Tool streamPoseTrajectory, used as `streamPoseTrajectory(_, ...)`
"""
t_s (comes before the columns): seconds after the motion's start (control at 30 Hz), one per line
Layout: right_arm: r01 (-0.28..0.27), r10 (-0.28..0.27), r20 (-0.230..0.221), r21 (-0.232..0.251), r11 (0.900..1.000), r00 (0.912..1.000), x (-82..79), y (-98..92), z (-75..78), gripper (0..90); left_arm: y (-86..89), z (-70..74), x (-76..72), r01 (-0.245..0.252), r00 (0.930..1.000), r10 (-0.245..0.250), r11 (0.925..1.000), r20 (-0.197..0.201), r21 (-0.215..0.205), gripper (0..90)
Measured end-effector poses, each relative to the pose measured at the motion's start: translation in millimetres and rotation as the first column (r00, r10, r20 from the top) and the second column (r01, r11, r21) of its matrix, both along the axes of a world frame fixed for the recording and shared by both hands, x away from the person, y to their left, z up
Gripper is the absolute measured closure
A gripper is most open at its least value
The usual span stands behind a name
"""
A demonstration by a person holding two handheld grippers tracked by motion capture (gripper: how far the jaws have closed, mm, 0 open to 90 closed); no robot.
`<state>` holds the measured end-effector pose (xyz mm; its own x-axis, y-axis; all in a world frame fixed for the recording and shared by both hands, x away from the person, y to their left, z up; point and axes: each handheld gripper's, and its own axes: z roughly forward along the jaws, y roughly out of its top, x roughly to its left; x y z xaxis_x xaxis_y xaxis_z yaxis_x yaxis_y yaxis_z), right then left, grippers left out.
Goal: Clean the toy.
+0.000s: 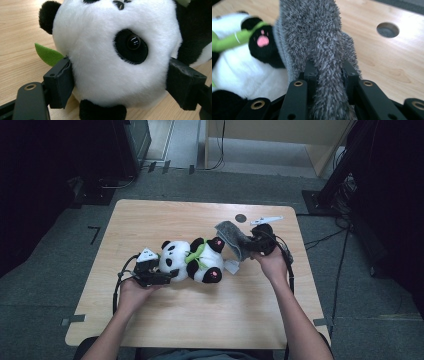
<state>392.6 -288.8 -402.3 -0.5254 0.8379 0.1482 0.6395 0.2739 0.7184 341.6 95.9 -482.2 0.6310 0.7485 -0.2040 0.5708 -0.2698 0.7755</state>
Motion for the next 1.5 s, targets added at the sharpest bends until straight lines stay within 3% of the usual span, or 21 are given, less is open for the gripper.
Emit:
streamPoseTrajectory(0.17, -0.013, 0.011, 0.054, 0.036, 0.999, 0.9985, -6.3, 1.0, 15.7, 72.4, -0.4, 0.0, 0.0, -0.006, 1.0000, 0.006, 1.0000, -0.001, -0.001, 17.6)
streamPoseTrajectory(0.3, -0.044, 0.041, 0.076, 0.038, 0.998, 0.9962, -9.8, 11.0, 23.4, 72.2, -0.5, 0.1, 0.5, -0.005, 1.0000, 0.005, 1.0000, -0.001, -0.004, 17.5)
streamPoseTrajectory(0.57, -0.126, 0.123, 0.085, 0.034, 0.991, 0.9888, -9.2, 46.1, 26.2, 71.8, -0.1, 0.4, 1.3, 0.001, 1.0000, -0.001, 1.0000, -0.001, 0.001, 17.4)
streamPoseTrajectory(0.77, -0.148, 0.146, 0.065, 0.021, 0.989, 0.9871, -3.5, 61.8, 17.9, 70.8, -0.5, 0.3, 1.2, -0.002, 1.0000, 0.002, 1.0000, 0.001, -0.003, 17.5)
streamPoseTrajectory(0.97, -0.160, 0.156, 0.078, 0.045, 0.986, 0.9847, 0.2, 66.6, 13.2, 59.0, -0.4, -0.1, 0.6, -0.002, 1.0000, 0.002, 1.0000, 0.004, -0.003, 17.5)
streamPoseTrajectory(1.07, -0.153, 0.149, 0.079, 0.052, 0.987, 0.9857, 1.4, 69.3, 11.3, 63.2, -0.3, -0.2, 0.9, -0.003, 1.0000, 0.003, 1.0000, 0.005, -0.003, 17.6)
streamPoseTrajectory(1.2, -0.154, 0.153, 0.091, 0.005, 0.988, 0.9840, 0.2, 68.5, 8.4, 70.5, -0.3, -0.3, 0.8, -0.004, 1.0000, 0.004, 1.0000, 0.006, -0.003, 18.4)
streamPoseTrajectory(1.5, -0.121, 0.122, 0.059, -0.025, 0.992, 0.9908, -5.6, 43.4, 1.4, 71.3, -0.4, -0.8, -0.1, -0.006, 0.9999, 0.006, 1.0000, 0.009, -0.003, 18.7)
